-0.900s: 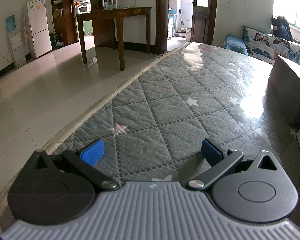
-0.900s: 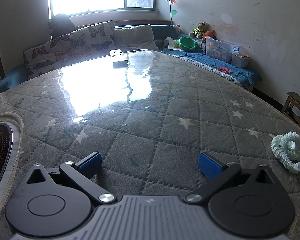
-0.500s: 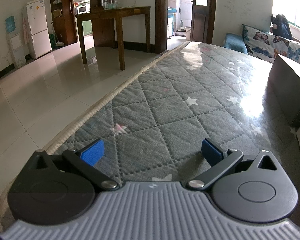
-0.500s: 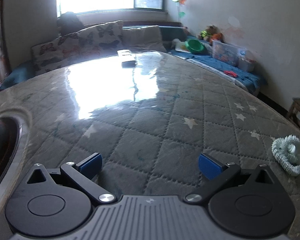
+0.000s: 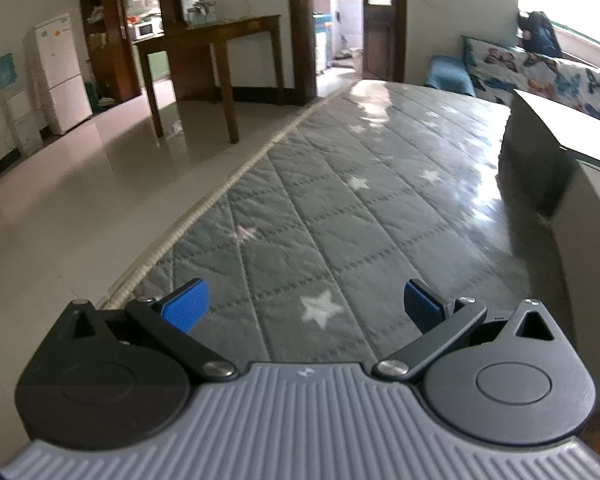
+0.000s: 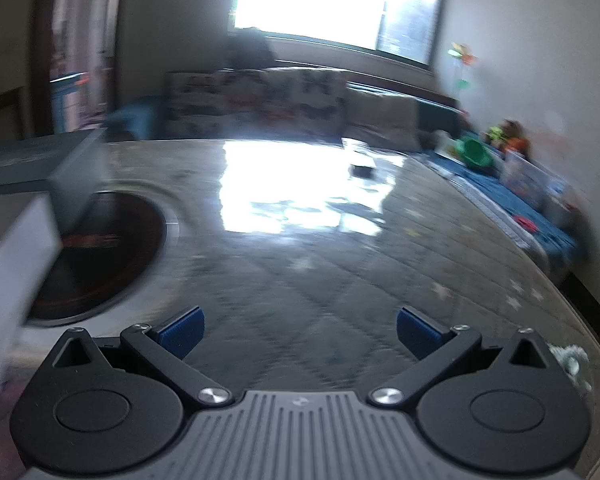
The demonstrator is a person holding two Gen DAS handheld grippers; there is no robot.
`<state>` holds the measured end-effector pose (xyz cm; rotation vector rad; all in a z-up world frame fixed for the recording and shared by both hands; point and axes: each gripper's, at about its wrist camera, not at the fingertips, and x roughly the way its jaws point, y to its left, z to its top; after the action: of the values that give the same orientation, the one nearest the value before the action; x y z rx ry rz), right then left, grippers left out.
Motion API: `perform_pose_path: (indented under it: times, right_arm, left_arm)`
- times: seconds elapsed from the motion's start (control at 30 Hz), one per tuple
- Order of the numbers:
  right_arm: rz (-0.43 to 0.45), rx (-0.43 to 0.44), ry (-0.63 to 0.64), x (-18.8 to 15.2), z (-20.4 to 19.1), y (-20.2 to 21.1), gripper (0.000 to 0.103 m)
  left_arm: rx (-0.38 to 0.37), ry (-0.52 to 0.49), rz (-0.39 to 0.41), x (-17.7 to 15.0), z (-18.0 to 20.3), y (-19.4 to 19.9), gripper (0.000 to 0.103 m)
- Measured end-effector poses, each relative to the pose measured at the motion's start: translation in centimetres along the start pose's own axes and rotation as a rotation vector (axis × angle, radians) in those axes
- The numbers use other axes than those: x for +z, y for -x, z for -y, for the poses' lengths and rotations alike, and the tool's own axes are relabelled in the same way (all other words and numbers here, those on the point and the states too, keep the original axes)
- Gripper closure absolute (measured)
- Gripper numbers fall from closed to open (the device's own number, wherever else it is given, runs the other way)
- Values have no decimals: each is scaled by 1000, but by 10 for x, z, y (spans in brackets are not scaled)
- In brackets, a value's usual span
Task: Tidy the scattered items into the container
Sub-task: 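Move the left tool toward the toys lying beside the white box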
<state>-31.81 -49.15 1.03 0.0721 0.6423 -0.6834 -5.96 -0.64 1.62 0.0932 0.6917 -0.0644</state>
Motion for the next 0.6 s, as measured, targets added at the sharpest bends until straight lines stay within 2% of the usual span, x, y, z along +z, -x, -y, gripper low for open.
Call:
perform_pose_path:
  times: [0.2,0.3,0.4,0.6]
  right_arm:
    - [37,139,117,5,-36,42,0]
    - [53,208,178,8,-55,61,0]
    - [53,314,220,10,-73,81,0]
    - [55,505,318,4,-119,117,0]
  left_arm:
    - [-73,-35,-33,-11,6,32,0]
    - [-169,-46,-52,-15,9,52,0]
    - [-256,-70,-65,-19,13,75,0]
    - [-347,-167,-92,-25,35,101,0]
